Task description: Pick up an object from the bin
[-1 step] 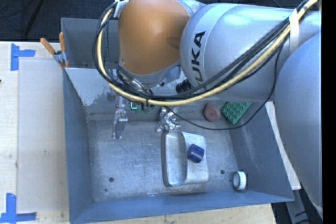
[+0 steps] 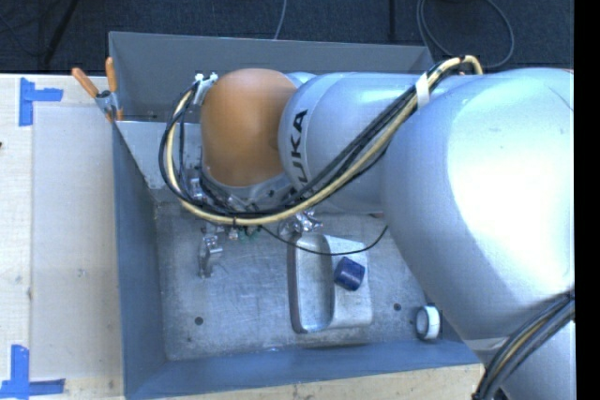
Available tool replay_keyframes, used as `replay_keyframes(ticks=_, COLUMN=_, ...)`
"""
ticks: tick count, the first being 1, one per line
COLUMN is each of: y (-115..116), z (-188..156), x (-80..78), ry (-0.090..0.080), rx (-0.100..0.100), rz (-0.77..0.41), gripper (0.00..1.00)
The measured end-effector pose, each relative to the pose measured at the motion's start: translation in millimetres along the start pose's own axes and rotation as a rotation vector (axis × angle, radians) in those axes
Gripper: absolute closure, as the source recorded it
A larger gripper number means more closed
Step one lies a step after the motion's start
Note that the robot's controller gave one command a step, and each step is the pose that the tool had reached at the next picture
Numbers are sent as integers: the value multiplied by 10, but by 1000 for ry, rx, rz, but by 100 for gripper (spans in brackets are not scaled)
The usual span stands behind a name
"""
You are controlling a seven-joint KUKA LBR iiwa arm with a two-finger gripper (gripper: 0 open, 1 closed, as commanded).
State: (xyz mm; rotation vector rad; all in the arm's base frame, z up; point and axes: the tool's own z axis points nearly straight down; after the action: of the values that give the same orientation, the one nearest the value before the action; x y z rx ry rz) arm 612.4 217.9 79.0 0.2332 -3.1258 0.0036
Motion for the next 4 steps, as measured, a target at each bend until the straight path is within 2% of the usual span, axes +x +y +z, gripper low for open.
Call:
replay_keyframes(ticks=1, y=-597, z=-171, x=5, ry=-7, rx=1, rz=-157, gripper=0)
replay_keyframes(ticks=2, y=-567, z=-641, x=20, ry=-13, rx=-1, rz=-284, gripper=0)
replay_keyframes(ticks=3, y=-1199, z=12, x=142, ry=0, rx=1, rz=-350, gripper=0)
replay_keyframes(ticks=4, y=-1878, z=-337, x=184, ry=-12, rx=2, rz=-291, gripper=0)
